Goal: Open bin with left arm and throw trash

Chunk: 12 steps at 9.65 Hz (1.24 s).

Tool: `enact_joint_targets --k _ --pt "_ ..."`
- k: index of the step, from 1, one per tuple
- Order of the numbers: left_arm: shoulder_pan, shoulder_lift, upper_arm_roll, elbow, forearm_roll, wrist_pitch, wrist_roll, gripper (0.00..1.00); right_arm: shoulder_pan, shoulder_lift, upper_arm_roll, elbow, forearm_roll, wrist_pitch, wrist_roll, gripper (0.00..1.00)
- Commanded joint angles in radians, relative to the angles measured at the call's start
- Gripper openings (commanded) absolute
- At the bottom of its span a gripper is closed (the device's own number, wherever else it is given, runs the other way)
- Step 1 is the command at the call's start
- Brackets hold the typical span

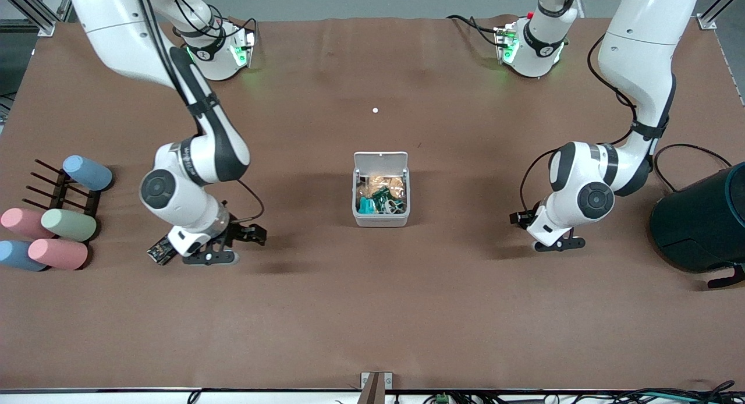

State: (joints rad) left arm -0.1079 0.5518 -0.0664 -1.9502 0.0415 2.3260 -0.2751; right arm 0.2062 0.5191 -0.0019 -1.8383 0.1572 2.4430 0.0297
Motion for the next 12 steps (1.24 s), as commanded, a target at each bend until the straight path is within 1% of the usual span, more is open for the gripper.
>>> enact_joint_targets --k 1,2,3,4,5,6,7,8,9,10,11,12 --pt "0.002 -0.004 -0.003 -0.016 0.018 0.012 0.004 0.27 -0.126 -0.045 0.02 -0.053 -0.005 0.013 -0.213 0.96" --pt "-0.001 -0.004 -0.003 -0.01 0.018 0.012 0.007 0.13 -0.17 -0.044 0.02 -0.05 -0.004 0.014 -0.29 0.96" --pt "-0.007 -0.006 -0.003 -0.006 0.018 0.009 0.007 0.05 -0.209 -0.044 0.02 -0.045 -0.002 0.018 -0.292 0.96" --pt "-0.016 -0.027 -0.009 -0.004 0.018 -0.003 -0.012 0.01 -0.246 -0.044 0.02 -0.039 0.008 0.021 -0.29 0.98" --pt "-0.021 -0.086 -0.056 0.008 0.017 -0.055 -0.039 0.0 -0.275 -0.042 0.02 -0.033 0.016 0.025 -0.274 0.99" --pt "-0.024 -0.11 -0.137 0.093 0.006 -0.192 -0.137 0.0 -0.286 -0.042 0.017 -0.03 0.013 0.028 -0.167 0.99" --pt "-0.029 -0.101 -0.226 0.209 0.003 -0.314 -0.265 0.0 -0.289 -0.042 0.01 -0.029 0.007 0.028 -0.08 0.99" --pt "-0.03 -0.073 -0.315 0.314 0.001 -0.354 -0.392 0.0 -0.289 -0.042 -0.004 -0.025 0.007 0.028 0.006 0.99" --pt "-0.03 -0.037 -0.388 0.392 0.0 -0.356 -0.468 0.0 -0.287 -0.041 -0.009 -0.025 0.002 0.034 0.129 0.99" --pt "-0.035 0.003 -0.435 0.445 -0.024 -0.356 -0.536 0.0 -0.274 -0.036 -0.027 -0.032 -0.005 0.044 0.216 0.99" --pt "-0.085 0.042 -0.452 0.494 -0.031 -0.352 -0.593 0.0 -0.249 -0.03 -0.056 -0.036 -0.007 0.054 0.258 0.99" --pt "-0.137 0.068 -0.449 0.519 -0.029 -0.346 -0.627 0.0 -0.234 -0.013 -0.076 -0.036 -0.007 0.054 0.298 0.98"
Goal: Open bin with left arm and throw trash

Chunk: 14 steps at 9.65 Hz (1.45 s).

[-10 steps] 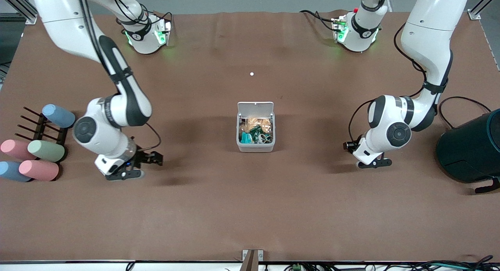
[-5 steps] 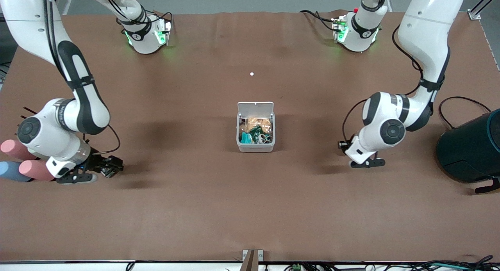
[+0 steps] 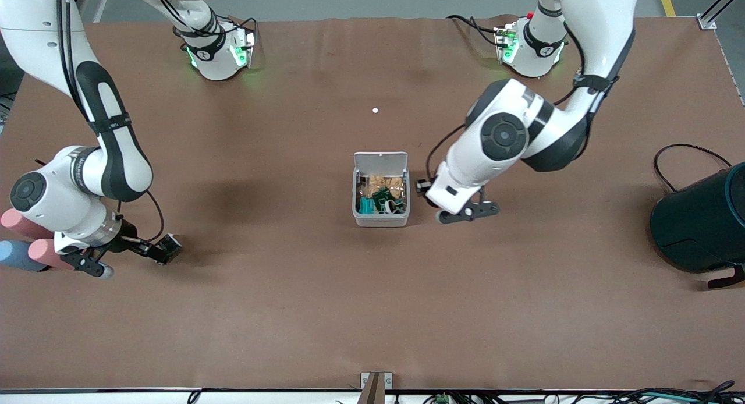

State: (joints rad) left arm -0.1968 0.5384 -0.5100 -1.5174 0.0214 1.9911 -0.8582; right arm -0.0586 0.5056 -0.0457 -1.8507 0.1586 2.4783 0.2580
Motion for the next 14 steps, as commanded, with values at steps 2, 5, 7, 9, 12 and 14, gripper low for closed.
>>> enact_joint_targets --k 2,5,7,9,12,14 --pt "-0.085 0.126 -0.004 0.109 -0.008 0.072 -0.05 0.0 0.089 0.043 -0.1 -0.022 -0.008 0.025 0.099 0.96" --pt "-0.118 0.167 -0.002 0.109 -0.005 0.176 -0.05 0.03 0.146 0.094 -0.16 -0.021 -0.008 0.077 0.116 0.95" --pt "-0.136 0.198 0.005 0.109 0.0 0.218 -0.048 0.15 0.148 0.129 -0.16 -0.022 -0.008 0.134 0.118 0.95" --pt "-0.135 0.198 0.011 0.106 0.002 0.218 -0.047 0.76 0.146 0.14 -0.158 -0.022 -0.01 0.148 0.116 0.88" --pt "-0.125 0.183 0.011 0.109 0.065 0.218 -0.041 1.0 0.149 0.148 -0.158 -0.024 -0.011 0.151 0.116 0.61" --pt "-0.099 0.129 0.011 0.112 0.069 0.168 -0.038 1.0 0.149 0.148 -0.158 -0.024 -0.011 0.153 0.116 0.52"
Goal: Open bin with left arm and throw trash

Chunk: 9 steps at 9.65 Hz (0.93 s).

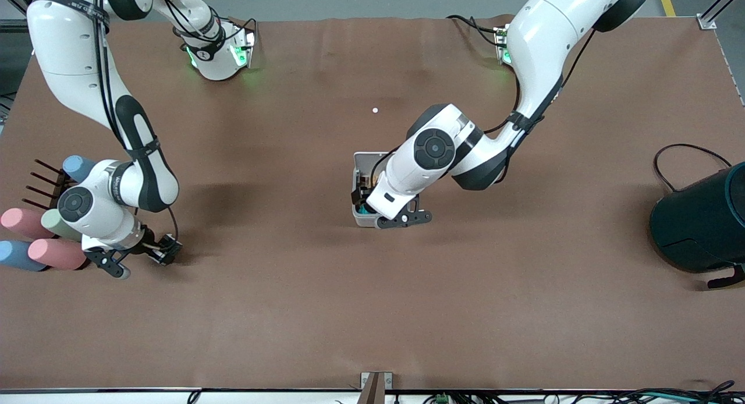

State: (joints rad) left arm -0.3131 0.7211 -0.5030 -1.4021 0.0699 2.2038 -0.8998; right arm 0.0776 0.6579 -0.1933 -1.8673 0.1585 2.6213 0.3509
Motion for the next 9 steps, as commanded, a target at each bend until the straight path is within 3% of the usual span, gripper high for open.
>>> enact_joint_targets --k 1,6,9 --pt "0.076 -0.104 -0.002 -0.002 0.018 -0.147 0.015 1.0 0.013 -0.006 -0.009 -0.007 -0.011 0.003 0.022 0.51" --pt "0.36 -0.353 0.001 0.003 0.024 -0.622 0.358 1.0 0.089 -0.098 -0.008 0.031 -0.01 -0.172 0.02 0.49" --pt "0.535 -0.474 -0.005 0.0 0.027 -0.742 0.554 1.0 0.223 -0.15 -0.005 0.088 0.004 -0.354 0.148 0.49"
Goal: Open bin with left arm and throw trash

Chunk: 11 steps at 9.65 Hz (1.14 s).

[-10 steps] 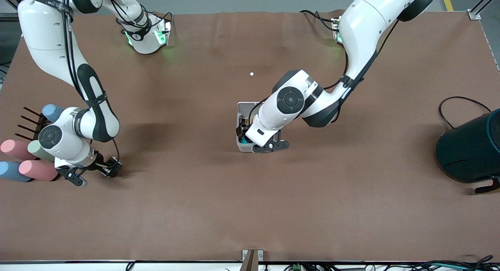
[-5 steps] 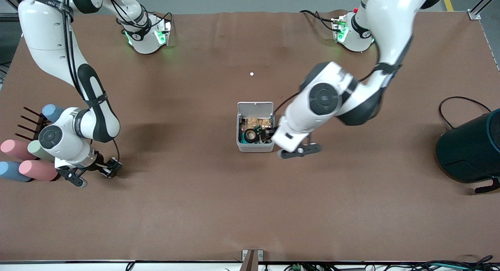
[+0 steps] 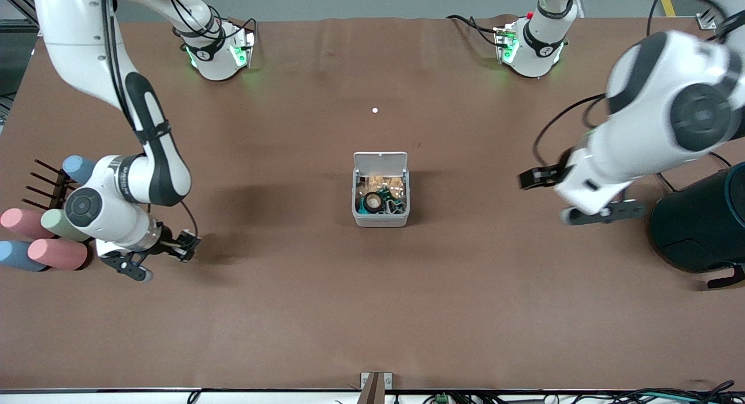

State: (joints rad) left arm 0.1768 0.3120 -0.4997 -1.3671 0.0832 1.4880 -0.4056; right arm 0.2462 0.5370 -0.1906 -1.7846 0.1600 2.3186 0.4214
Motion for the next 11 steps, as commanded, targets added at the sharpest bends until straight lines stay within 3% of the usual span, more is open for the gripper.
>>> enact_joint_targets --k 1,6,7,9,11 --pt "0.088 -0.097 -0.008 -0.033 0.013 -0.043 0.104 1.0 0.097 -0.029 -0.006 0.031 0.004 -0.067 0.17 0.49" --pt "0.138 -0.209 0.01 -0.043 0.0 -0.098 0.205 1.0 0.326 -0.019 0.003 0.181 0.056 -0.061 0.658 0.49" --pt "0.089 -0.22 0.067 -0.043 -0.002 -0.104 0.232 1.0 0.375 -0.015 0.003 0.207 0.056 -0.061 0.733 0.49" --pt "-0.085 -0.26 0.292 -0.058 -0.046 -0.104 0.266 1.0 0.456 -0.012 0.003 0.229 0.056 -0.061 0.85 0.49" --pt "-0.167 -0.274 0.395 -0.058 -0.051 -0.104 0.303 1.0 0.533 0.012 0.003 0.231 0.053 -0.058 0.927 0.5"
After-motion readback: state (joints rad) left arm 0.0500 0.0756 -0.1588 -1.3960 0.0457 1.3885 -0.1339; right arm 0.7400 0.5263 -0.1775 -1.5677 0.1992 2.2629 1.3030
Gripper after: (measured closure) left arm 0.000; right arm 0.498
